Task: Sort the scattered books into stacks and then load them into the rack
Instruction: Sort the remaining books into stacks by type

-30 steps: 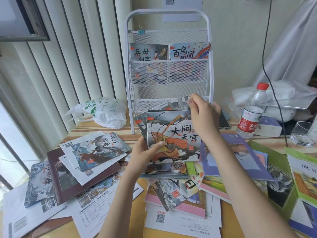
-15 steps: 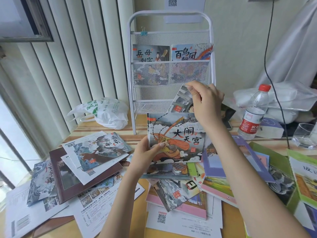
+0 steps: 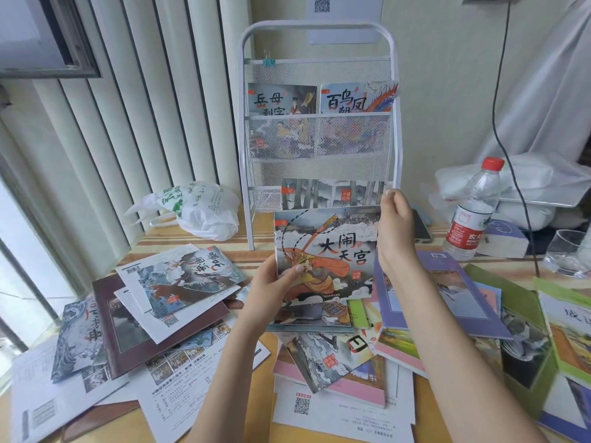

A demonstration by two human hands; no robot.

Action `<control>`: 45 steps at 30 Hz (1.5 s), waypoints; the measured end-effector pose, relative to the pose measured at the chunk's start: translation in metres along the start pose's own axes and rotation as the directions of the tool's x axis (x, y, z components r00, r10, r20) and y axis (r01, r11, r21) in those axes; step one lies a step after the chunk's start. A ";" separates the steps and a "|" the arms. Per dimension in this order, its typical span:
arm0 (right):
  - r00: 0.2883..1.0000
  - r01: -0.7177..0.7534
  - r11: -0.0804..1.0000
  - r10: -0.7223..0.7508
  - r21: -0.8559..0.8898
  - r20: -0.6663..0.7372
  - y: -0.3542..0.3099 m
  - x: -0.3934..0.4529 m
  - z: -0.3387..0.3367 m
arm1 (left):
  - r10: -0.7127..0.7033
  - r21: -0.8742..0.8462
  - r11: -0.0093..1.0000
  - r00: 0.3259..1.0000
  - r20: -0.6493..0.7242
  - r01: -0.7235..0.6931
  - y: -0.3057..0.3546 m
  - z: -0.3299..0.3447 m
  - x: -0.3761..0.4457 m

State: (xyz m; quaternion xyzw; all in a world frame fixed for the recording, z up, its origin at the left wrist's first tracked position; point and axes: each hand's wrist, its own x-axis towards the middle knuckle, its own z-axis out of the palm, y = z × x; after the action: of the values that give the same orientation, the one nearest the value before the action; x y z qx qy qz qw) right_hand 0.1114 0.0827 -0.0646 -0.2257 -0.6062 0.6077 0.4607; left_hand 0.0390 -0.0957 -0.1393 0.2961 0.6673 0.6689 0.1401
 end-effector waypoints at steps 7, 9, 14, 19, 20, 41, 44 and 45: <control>0.973 -0.213 0.968 0.197 0.130 0.122 0.016 -0.003 -0.005 | 0.017 -0.059 0.998 1.000 0.008 -0.017 0.011 0.002 -0.004; 0.970 -0.199 0.977 0.185 0.080 0.157 0.024 -0.008 -0.005 | 0.025 -0.059 0.998 0.999 -0.026 -0.026 0.014 0.004 -0.003; 0.965 -0.056 0.989 0.089 -0.137 0.248 0.040 -0.016 -0.005 | 0.014 -0.039 0.999 0.995 -0.096 -0.018 0.013 0.006 0.005; 0.972 0.072 0.950 0.001 -0.302 0.236 0.045 -0.022 -0.004 | 0.170 0.187 0.974 0.954 -0.246 -0.125 0.016 0.004 0.001; 0.970 0.055 0.925 0.040 -0.377 0.241 0.050 -0.028 -0.003 | 0.163 0.259 0.961 0.953 -0.256 -0.095 0.012 0.003 0.000; 0.942 0.015 0.797 0.192 -0.604 0.276 0.070 -0.080 -0.009 | -0.410 -0.142 0.905 0.911 -0.046 0.400 -0.008 -0.016 0.003; 0.950 -0.089 0.908 0.200 -0.409 0.239 0.054 -0.068 -0.012 | -0.172 -0.272 0.951 0.983 -0.065 0.148 0.012 -0.011 -0.006; 0.946 -0.123 0.941 0.207 -0.314 0.249 0.046 -0.063 -0.012 | -0.095 -0.301 0.951 0.994 -0.062 0.072 0.020 -0.012 -0.009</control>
State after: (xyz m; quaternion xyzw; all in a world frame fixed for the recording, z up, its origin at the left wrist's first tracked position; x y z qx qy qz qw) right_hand 0.1386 0.0437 -0.1281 -0.2544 -0.7273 0.5732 0.2789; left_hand 0.0432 -0.1118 -0.1207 0.2177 0.5754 0.7661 0.1861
